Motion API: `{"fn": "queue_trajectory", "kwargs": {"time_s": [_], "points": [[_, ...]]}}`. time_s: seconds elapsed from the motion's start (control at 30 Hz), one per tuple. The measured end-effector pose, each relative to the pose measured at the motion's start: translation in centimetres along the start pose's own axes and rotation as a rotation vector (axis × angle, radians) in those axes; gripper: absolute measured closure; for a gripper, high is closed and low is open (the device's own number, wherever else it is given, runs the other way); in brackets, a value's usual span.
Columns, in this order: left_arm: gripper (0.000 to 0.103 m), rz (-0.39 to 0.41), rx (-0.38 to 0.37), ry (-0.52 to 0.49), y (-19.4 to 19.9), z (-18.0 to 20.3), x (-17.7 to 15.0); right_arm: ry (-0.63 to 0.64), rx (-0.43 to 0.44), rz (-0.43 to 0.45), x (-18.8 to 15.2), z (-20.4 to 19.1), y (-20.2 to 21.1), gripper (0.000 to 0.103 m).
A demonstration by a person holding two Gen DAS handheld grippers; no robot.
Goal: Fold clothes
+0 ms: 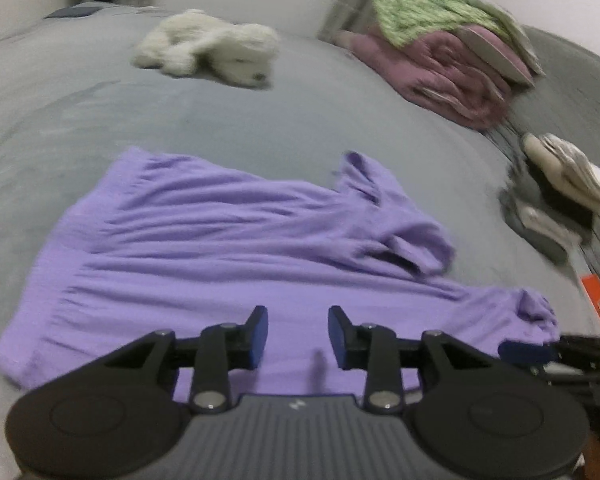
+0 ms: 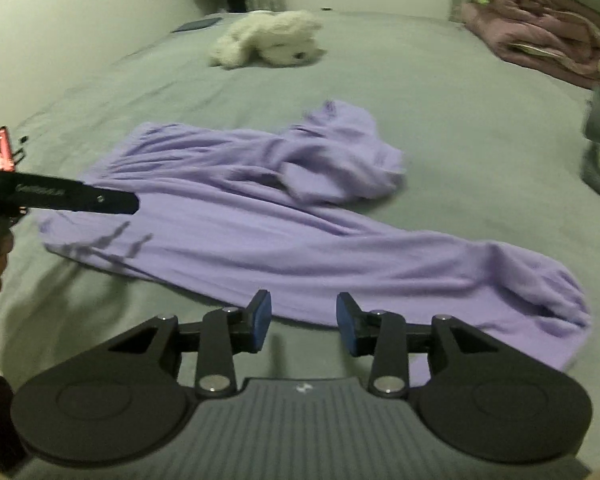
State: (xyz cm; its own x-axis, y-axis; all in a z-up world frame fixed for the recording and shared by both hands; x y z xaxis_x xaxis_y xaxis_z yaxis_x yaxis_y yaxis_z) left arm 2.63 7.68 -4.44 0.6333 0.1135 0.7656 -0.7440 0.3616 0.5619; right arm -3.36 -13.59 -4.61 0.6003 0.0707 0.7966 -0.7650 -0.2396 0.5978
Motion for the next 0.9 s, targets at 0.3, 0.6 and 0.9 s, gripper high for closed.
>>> {"fn": "queue_trajectory", "kwargs": {"time_s": [0.3,0.6,0.9], "points": [[0.059,-0.026,-0.196,-0.133,-1.9,7.0,-2.4,0.013,-0.086,-0.012,-2.7,4.8,1.3,0.060],[0.058,-0.048,-0.308,-0.277,-3.8,12.1,-5.0,0.066,-0.152,0.016,-3.9,8.1,2.9,0.094],[0.061,-0.010,-0.322,-0.376,-4.7,14.5,-6.0,-0.019,-0.322,0.065,-3.5,14.8,5.9,0.094]]}}
Point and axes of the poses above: each gripper's, at about its wrist camera, not at the fingertips, and y roughly against the way its jaws point, z to its right, x to its top, the point moved 6 cm from there along -y, roughly the way its jaws point, and after that the axes turned 10 degrees about z, right-handed, at the moved point
